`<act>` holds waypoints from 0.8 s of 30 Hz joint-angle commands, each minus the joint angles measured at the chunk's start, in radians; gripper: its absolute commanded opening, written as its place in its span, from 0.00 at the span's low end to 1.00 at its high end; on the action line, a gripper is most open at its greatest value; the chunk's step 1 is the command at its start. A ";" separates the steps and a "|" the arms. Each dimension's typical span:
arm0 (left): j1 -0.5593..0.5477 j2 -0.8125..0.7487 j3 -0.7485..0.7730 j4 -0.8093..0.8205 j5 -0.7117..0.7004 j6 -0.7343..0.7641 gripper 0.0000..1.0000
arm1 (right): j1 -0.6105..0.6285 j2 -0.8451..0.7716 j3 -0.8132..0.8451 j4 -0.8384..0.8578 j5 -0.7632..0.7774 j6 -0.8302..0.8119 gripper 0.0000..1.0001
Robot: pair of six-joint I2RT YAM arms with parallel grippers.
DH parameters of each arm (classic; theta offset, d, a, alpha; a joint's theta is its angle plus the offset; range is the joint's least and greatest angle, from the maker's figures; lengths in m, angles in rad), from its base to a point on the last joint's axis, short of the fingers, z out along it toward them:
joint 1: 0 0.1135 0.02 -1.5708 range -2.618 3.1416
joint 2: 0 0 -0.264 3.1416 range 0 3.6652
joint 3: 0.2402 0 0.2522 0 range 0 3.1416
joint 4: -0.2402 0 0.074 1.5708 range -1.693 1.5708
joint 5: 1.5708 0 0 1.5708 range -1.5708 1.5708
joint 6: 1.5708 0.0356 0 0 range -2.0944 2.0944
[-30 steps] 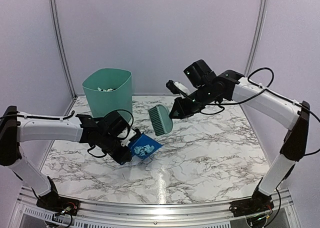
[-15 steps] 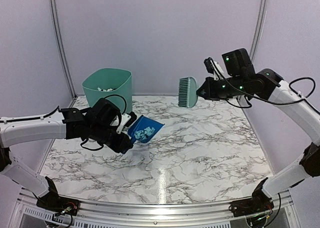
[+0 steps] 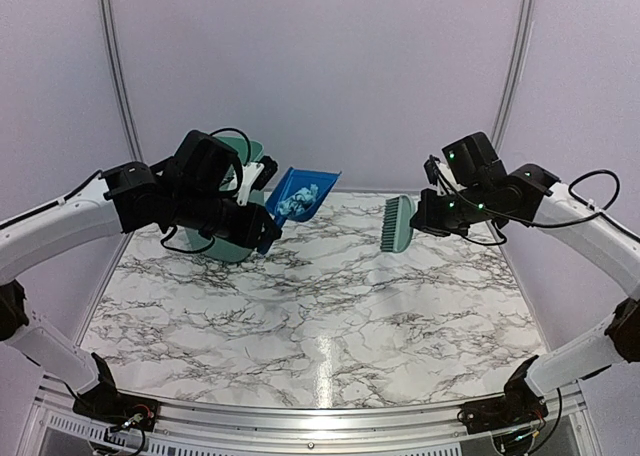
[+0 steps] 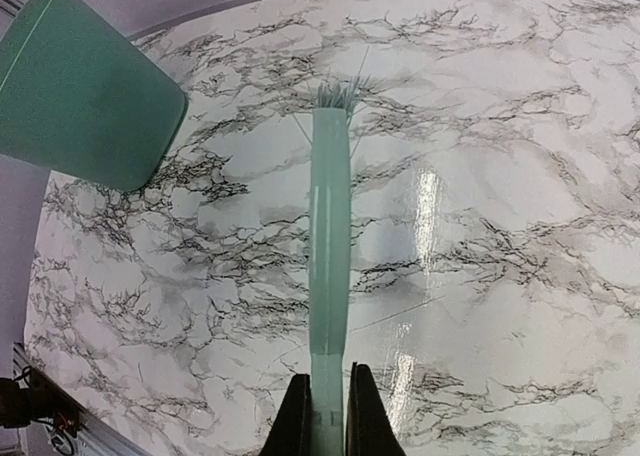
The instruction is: Sweep away the paper scraps from the table
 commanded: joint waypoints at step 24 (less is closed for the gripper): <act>0.277 0.222 0.491 -0.201 0.155 -0.047 0.00 | -0.001 -0.044 -0.025 0.023 -0.006 0.063 0.00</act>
